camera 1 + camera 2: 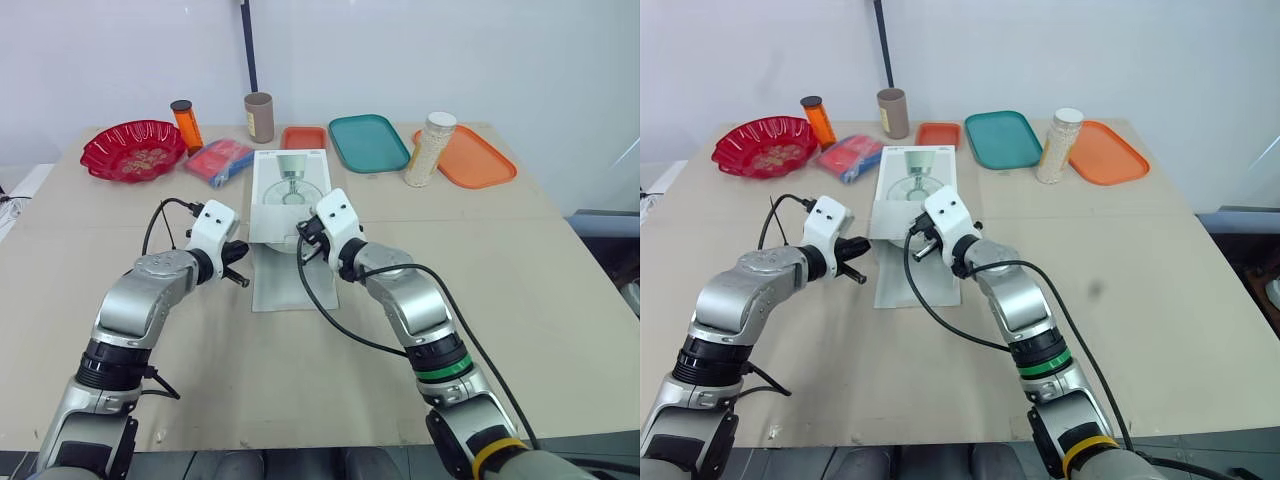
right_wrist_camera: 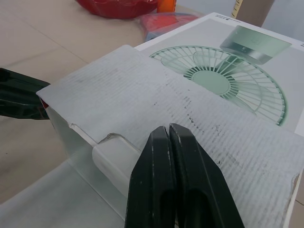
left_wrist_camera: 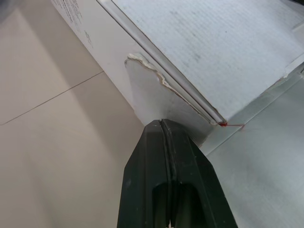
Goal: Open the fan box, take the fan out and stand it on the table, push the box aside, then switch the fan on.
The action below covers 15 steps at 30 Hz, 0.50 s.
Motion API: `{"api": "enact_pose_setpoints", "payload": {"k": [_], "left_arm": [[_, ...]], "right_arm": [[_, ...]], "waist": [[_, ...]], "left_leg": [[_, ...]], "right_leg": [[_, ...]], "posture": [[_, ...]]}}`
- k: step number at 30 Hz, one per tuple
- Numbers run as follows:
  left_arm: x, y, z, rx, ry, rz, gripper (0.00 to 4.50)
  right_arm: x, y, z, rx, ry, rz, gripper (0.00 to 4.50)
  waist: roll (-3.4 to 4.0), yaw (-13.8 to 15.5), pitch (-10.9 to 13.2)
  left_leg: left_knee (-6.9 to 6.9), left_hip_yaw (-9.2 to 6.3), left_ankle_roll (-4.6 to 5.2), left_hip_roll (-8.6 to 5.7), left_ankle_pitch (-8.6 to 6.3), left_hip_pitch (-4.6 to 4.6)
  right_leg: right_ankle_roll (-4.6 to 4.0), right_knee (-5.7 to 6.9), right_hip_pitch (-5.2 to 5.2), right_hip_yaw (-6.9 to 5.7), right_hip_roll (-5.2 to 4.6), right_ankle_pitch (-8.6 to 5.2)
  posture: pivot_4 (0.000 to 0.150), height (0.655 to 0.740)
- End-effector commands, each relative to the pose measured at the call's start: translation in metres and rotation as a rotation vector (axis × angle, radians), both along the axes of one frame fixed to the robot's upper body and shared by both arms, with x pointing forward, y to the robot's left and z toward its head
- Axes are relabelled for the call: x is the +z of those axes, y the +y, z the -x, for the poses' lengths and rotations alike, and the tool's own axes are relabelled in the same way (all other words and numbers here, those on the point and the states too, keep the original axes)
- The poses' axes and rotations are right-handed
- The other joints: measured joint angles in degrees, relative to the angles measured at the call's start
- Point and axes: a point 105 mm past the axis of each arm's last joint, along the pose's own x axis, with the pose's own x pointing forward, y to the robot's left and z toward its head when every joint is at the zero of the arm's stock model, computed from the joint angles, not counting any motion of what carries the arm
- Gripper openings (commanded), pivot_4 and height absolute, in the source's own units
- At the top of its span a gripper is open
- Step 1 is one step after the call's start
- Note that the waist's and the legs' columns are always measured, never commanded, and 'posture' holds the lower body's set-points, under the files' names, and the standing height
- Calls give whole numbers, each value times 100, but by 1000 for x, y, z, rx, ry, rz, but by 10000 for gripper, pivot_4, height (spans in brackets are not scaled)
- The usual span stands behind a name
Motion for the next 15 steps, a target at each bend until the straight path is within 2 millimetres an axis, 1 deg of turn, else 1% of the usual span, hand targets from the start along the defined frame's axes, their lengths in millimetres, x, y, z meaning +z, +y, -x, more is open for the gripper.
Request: {"api": "enact_pose_setpoints", "payload": {"k": [1, 13, 15], "left_arm": [[14, -2, 0, -28, -57, 2, 0], [14, 0, 2, -19, -57, 1, 0], [17, 3, 6, -11, -52, 18, 0]], "right_arm": [[-12, 2, 2, 2, 43, 18, 620], [-14, 3, 3, 9, 49, 22, 620], [-14, 3, 3, 9, 49, 23, 620]], "waist": [[0, -1, 0], [0, -3, 0], [0, -9, 0]], "left_leg": [[0, 0, 0, 0, 0, 0], [0, 0, 0, 1, 0, 0], [0, 0, 0, 1, 0, 0]], "right_leg": [[0, 0, 0, 0, 0, 0], [0, 0, 0, 0, 1, 0], [0, 0, 0, 0, 1, 0]], "posture": [[1500, 7400], [1500, 7400], [1500, 7400]]}}
